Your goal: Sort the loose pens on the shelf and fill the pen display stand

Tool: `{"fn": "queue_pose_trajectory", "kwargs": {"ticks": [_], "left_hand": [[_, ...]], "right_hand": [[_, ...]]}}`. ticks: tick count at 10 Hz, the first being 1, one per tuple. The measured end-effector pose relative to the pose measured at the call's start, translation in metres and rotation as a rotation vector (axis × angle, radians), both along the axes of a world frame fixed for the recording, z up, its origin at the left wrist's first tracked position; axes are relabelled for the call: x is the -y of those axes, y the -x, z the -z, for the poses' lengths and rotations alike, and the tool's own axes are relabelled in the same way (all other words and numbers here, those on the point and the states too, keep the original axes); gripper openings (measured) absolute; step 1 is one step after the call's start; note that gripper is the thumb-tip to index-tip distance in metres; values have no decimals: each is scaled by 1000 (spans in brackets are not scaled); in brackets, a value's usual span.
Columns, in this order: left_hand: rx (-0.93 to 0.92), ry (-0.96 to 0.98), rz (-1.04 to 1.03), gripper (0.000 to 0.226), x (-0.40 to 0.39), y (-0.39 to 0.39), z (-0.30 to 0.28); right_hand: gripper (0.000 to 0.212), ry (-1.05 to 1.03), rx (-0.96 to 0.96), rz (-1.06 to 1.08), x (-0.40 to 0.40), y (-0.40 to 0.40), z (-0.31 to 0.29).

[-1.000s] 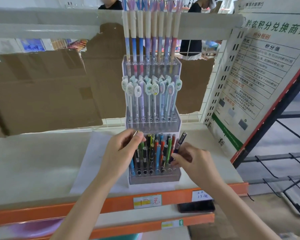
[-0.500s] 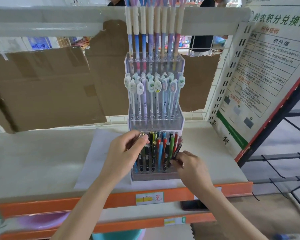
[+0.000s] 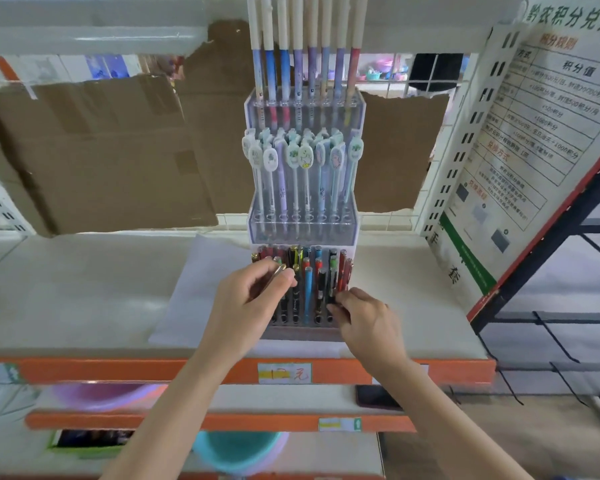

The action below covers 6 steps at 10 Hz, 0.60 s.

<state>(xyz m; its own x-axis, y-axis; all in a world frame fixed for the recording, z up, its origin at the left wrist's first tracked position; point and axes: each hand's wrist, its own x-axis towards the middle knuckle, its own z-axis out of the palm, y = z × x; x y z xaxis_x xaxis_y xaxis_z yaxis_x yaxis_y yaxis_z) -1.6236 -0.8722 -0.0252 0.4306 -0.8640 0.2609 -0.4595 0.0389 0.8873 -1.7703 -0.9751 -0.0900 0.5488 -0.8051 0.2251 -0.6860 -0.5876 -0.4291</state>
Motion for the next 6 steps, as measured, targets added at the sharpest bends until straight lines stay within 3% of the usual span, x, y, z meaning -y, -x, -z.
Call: {"fn": "queue_pose_trajectory", "kwargs": {"ticks": [3, 6], "left_hand": [[-14, -15, -91, 26, -17, 24, 1], [70, -51, 7, 26, -29, 18, 0]], "right_hand": [[24, -47, -48, -62, 9, 4, 3], [24, -72, 31, 19, -3, 21, -1]]}}
